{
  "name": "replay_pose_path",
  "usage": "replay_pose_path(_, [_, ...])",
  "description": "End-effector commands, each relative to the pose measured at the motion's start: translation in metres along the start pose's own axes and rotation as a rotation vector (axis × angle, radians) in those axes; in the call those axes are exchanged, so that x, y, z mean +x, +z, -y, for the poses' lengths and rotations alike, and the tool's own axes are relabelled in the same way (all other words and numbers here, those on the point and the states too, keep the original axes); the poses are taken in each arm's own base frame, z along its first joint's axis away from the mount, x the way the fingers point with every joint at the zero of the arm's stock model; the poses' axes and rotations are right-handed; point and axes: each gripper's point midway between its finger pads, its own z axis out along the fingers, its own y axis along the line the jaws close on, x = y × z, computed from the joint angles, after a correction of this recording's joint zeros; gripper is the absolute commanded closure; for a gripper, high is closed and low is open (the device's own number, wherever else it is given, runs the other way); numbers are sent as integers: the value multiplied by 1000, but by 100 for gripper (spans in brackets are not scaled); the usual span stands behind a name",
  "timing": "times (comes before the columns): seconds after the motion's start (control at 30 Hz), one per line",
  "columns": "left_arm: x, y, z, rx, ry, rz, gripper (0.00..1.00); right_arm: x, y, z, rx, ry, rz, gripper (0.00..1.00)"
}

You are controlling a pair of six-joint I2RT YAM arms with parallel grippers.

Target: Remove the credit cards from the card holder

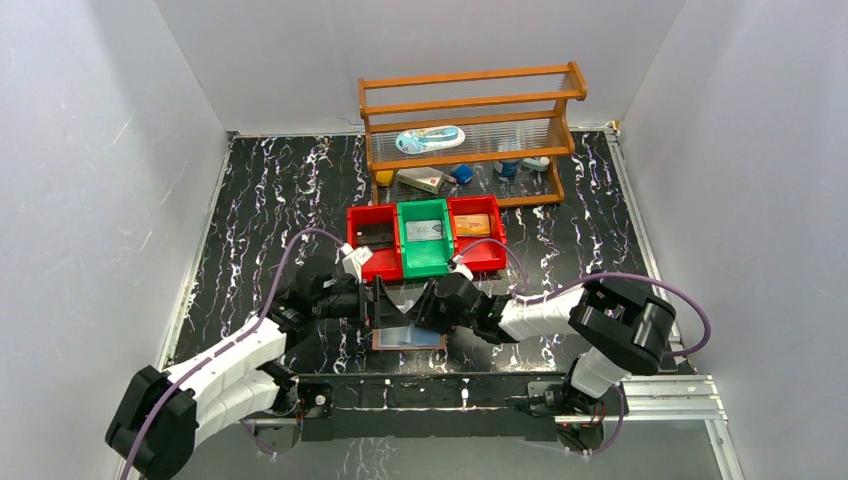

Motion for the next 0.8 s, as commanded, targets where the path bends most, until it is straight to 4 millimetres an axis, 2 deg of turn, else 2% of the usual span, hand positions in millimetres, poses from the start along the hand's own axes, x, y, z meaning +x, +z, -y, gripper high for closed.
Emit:
replay_pose_path(0.0, [8, 10, 7, 60, -36, -19, 19, -2, 0, -1, -19, 15, 6, 56])
replay_pose_path(0.1, [17, 21, -9, -22, -42, -15, 27, 0, 1, 4, -11, 26, 0, 57])
replay_pose_path(0.27, [31, 35, -19, -67, -50, -34, 29, 1, 3, 5, -23, 40, -11, 57])
replay_pose_path(0.4, [32, 39, -18, -47, -58, -22, 36, 1, 1, 5, -27, 43, -11, 55])
replay_pose_path(0.53, [31, 41, -18, -45, -46, -23, 37, -3, -5, -4, -63, 22, -9, 53])
replay_pose_path(0.77, [24, 48, 1, 38, 9, -41, 37, -11, -19, -24, -122, 3, 5, 42])
